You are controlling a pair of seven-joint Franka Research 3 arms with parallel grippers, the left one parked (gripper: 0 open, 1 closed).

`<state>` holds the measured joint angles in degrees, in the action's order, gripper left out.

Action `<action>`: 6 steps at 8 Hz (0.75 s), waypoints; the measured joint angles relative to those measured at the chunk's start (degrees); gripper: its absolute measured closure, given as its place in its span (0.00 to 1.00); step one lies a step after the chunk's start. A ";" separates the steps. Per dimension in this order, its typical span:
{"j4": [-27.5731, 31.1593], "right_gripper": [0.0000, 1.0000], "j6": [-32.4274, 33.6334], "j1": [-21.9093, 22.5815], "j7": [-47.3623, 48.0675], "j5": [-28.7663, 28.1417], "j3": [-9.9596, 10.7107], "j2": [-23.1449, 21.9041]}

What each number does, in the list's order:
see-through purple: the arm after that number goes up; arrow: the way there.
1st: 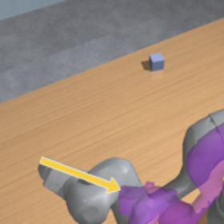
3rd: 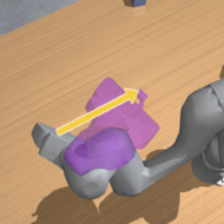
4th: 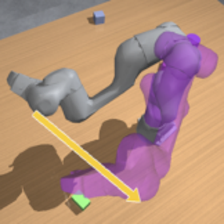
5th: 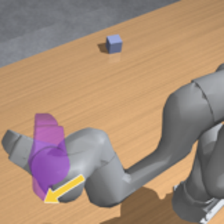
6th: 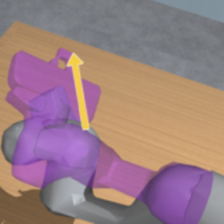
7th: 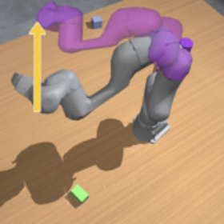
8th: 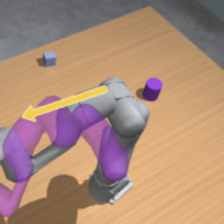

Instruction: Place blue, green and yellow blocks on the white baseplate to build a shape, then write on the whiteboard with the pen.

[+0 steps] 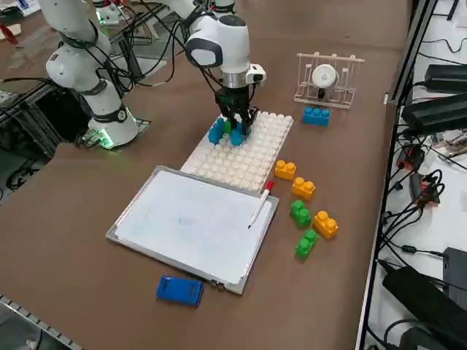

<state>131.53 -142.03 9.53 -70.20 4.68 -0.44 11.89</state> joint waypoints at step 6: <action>0.00 0.60 -1.22 0.23 -0.37 2.52 0.11 1.06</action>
<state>131.53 -143.24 9.77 -70.58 7.20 -0.34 12.95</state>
